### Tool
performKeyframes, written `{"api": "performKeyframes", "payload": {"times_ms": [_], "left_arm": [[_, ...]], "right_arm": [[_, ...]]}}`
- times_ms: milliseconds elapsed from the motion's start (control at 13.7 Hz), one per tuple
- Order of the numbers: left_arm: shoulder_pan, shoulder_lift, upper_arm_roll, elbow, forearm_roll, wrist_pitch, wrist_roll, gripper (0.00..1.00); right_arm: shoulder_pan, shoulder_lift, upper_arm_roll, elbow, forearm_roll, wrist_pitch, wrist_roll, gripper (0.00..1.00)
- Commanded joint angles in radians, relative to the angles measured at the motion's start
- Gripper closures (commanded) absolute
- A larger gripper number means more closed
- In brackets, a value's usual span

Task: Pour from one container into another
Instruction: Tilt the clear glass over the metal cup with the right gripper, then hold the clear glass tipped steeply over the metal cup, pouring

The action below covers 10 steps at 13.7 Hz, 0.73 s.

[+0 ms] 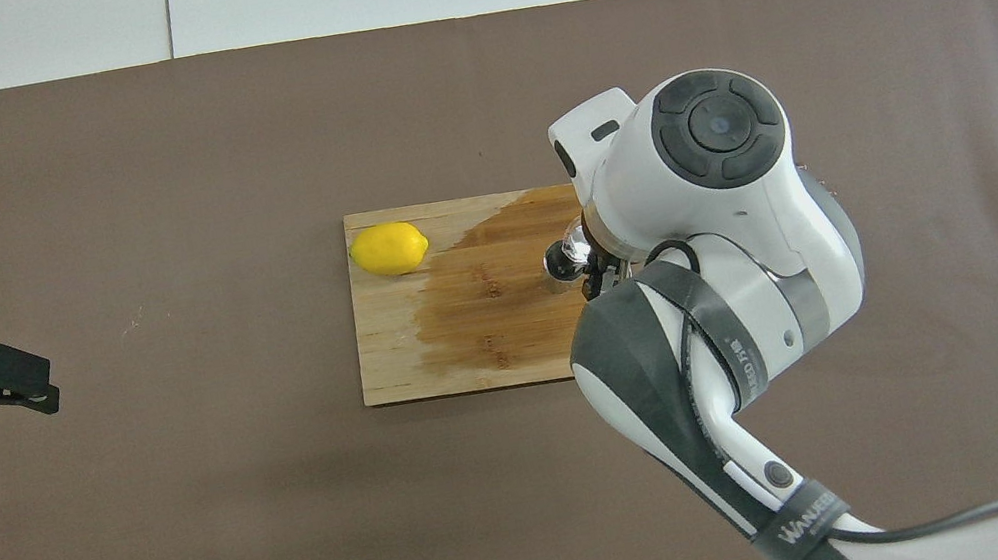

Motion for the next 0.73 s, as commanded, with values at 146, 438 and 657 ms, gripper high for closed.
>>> {"api": "performKeyframes", "payload": {"times_ms": [146, 438, 657], "left_arm": [[-0.013, -0.031, 0.008, -0.032, 0.012, -0.002, -0.014, 0.0], [-0.013, -0.031, 0.008, -0.031, 0.014, -0.002, -0.014, 0.0], [-0.013, -0.031, 0.008, -0.032, 0.014, -0.002, -0.014, 0.0]], "right_arm": [[0.018, 0.028, 0.0, 0.049, -0.046, -0.054, 0.039, 0.89], [0.021, 0.062, 0.0, 0.086, -0.071, -0.068, 0.056, 0.9], [0.024, 0.076, 0.0, 0.086, -0.078, -0.076, 0.059, 0.91]]}}
